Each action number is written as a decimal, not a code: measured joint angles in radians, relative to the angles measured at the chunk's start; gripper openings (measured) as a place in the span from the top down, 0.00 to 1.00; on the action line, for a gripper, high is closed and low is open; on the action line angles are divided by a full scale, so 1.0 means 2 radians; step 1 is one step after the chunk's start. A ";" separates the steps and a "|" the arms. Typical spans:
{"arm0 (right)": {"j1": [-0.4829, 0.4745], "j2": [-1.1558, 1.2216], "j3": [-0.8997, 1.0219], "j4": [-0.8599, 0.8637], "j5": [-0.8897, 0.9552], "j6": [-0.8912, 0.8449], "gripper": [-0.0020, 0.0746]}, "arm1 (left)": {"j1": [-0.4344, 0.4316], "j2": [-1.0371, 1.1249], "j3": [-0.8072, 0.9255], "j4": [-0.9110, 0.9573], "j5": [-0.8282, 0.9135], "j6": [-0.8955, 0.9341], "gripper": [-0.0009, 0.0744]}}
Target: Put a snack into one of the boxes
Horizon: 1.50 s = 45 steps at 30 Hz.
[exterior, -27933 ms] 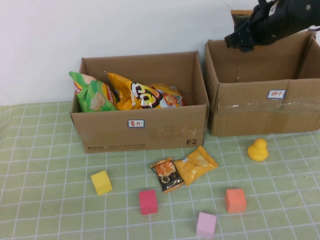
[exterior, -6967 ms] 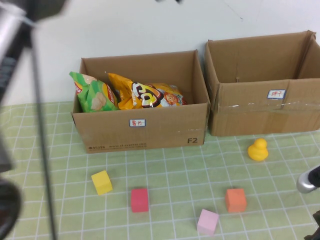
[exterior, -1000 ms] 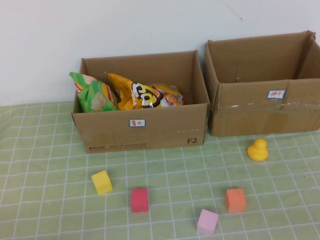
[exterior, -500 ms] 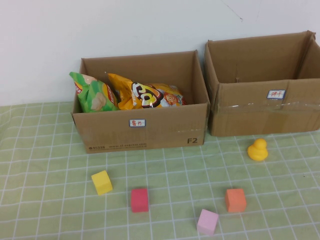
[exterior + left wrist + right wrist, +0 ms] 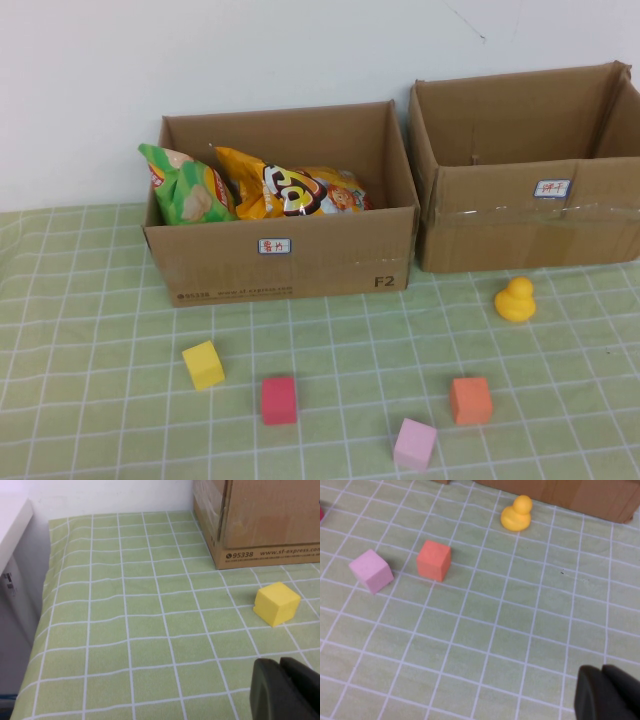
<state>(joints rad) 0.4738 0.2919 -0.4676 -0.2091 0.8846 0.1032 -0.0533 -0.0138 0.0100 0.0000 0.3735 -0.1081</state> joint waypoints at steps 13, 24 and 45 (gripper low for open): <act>-0.077 -0.145 0.028 0.003 -0.041 0.000 0.98 | 0.000 0.000 0.000 0.000 0.000 0.001 0.99; -0.114 -0.154 0.044 -0.027 -0.087 -0.012 0.98 | 0.000 0.000 0.000 0.000 0.000 0.001 0.99; -0.214 -0.154 0.248 0.117 -0.460 -0.146 0.98 | 0.000 0.000 0.000 0.000 0.000 0.001 0.99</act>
<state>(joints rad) 0.0461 -0.0157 0.0275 0.0241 -0.0364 -0.1885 -0.0524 -0.0138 0.0100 0.0000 0.3735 -0.1060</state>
